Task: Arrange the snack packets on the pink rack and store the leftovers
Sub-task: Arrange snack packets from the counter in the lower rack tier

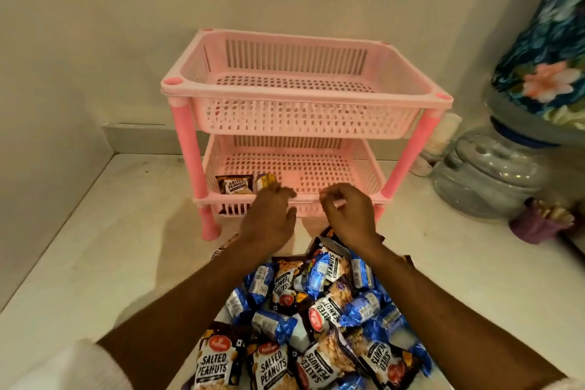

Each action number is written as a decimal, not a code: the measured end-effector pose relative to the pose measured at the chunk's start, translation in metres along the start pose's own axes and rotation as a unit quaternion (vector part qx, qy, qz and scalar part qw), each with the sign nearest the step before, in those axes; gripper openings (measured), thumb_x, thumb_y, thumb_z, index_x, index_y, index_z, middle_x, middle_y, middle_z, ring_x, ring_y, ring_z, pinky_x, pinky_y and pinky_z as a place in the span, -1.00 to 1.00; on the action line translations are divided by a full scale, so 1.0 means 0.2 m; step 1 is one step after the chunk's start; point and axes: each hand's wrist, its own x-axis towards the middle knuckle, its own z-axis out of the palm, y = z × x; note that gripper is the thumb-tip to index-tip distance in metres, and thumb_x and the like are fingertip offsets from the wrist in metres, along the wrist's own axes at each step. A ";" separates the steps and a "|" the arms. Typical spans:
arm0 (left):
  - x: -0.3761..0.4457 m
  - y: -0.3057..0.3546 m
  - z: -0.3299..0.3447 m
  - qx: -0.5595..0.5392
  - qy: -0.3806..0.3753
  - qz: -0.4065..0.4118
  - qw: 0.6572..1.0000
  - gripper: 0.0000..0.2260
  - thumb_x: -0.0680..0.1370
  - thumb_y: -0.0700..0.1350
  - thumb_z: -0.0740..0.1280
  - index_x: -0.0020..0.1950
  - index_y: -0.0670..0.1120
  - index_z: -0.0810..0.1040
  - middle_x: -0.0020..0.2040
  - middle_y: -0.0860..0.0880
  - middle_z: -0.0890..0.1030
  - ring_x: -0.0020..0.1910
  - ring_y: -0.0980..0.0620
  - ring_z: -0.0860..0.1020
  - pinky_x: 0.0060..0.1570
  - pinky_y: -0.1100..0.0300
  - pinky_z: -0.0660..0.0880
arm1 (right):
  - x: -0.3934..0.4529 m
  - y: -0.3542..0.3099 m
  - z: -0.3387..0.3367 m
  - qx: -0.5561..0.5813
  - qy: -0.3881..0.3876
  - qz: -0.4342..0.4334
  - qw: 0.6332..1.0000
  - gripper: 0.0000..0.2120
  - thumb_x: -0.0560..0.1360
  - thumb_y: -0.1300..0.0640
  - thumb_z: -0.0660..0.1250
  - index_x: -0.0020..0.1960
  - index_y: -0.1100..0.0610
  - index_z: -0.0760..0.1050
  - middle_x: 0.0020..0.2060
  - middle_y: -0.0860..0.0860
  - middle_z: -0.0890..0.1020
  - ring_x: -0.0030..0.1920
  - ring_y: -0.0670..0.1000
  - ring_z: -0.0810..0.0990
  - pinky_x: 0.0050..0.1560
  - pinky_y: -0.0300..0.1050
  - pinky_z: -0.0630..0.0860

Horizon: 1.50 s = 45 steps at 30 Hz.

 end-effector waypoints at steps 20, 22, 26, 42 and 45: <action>-0.40 0.02 0.40 0.098 -0.137 -0.193 0.967 -0.58 0.49 0.12 0.40 0.17 -0.14 0.46 0.21 -0.14 0.45 0.14 -0.10 0.51 0.04 0.06 0.50 | -0.40 0.22 0.09 -0.199 -0.225 0.046 0.953 -0.53 0.40 -0.31 0.38 0.08 0.04 0.51 0.00 -0.03 0.60 0.04 0.02 0.59 -0.08 -0.07 0.53; -0.40 0.03 0.38 0.085 -0.126 -0.195 0.969 -0.65 0.51 0.07 0.39 0.13 -0.15 0.48 0.15 -0.15 0.50 0.10 -0.10 0.52 0.02 0.06 0.50 | -0.39 0.22 0.08 -0.152 -0.223 0.083 0.959 -0.60 0.38 -0.20 0.42 0.08 0.03 0.49 -0.05 -0.05 0.59 -0.01 0.01 0.60 -0.17 -0.11 0.47; -0.36 0.07 0.32 0.052 -0.099 -0.187 0.976 -0.74 0.51 -0.07 0.39 0.14 -0.14 0.49 0.08 -0.14 0.57 0.06 -0.09 0.56 0.00 0.06 0.54 | -0.35 0.21 0.01 0.005 -0.221 0.155 0.963 -0.50 0.31 -0.12 0.53 0.13 -0.05 0.39 -0.09 -0.13 0.58 -0.19 -0.13 0.59 -0.26 -0.19 0.49; 0.35 0.28 -0.03 0.022 0.080 -0.125 0.989 -0.73 0.44 -0.12 0.40 0.11 0.06 0.52 0.08 -0.03 0.55 0.04 -0.05 0.55 -0.11 0.08 0.53 | 0.35 0.04 -0.16 0.289 -0.080 0.256 0.919 -0.74 0.35 0.12 0.57 0.02 0.13 0.69 -0.10 0.08 0.74 -0.02 0.11 0.72 0.09 0.13 0.65; 0.51 0.25 0.04 0.032 0.064 -0.152 0.986 -0.76 0.49 -0.02 0.39 0.15 0.03 0.54 0.19 -0.05 0.55 0.14 -0.09 0.55 0.05 0.04 0.54 | 0.49 0.07 -0.07 0.250 -0.062 0.272 0.927 -0.80 0.37 0.12 0.56 -0.03 0.14 0.70 -0.14 0.09 0.73 -0.08 0.11 0.71 0.03 0.14 0.66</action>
